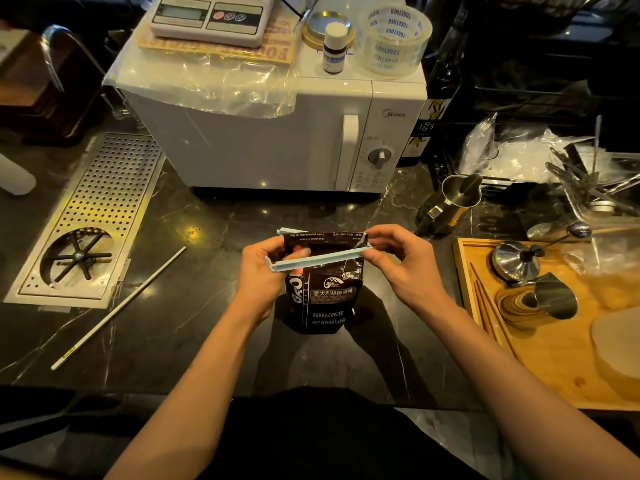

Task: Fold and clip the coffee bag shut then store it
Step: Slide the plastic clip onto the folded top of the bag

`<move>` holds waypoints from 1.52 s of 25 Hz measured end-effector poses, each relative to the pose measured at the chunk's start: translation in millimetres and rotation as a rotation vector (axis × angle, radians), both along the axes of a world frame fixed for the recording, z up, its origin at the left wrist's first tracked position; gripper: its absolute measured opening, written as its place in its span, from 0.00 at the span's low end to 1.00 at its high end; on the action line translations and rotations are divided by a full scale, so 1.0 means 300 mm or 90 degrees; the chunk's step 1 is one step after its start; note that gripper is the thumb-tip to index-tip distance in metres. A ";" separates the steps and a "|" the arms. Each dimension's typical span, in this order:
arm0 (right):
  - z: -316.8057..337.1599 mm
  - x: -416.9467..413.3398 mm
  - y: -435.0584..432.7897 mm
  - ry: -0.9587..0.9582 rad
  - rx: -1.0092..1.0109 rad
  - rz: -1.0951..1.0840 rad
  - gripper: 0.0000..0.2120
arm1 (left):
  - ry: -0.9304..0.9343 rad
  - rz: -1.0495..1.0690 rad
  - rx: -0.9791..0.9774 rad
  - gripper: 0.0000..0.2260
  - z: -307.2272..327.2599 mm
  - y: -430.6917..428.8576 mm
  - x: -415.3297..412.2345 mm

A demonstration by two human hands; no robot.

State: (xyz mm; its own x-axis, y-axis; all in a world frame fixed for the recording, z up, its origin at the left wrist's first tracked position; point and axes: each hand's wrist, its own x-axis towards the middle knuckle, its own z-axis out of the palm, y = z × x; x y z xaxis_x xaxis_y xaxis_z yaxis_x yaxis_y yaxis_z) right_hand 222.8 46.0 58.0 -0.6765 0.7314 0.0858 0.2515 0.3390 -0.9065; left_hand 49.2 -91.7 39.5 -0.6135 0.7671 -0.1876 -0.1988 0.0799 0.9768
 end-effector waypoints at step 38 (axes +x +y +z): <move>-0.045 -0.077 -0.091 0.053 -0.102 -0.088 0.12 | 0.146 0.025 -0.056 0.33 0.017 -0.066 -0.014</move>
State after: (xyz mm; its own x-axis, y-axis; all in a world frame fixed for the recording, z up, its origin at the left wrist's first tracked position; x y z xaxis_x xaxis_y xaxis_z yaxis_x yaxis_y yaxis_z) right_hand 199.7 18.8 44.5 -0.5641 0.8256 0.0127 0.2082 0.1570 -0.9654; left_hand 45.1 -111.6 44.6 -0.6766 0.7288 -0.1049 0.0223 0.1626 0.9864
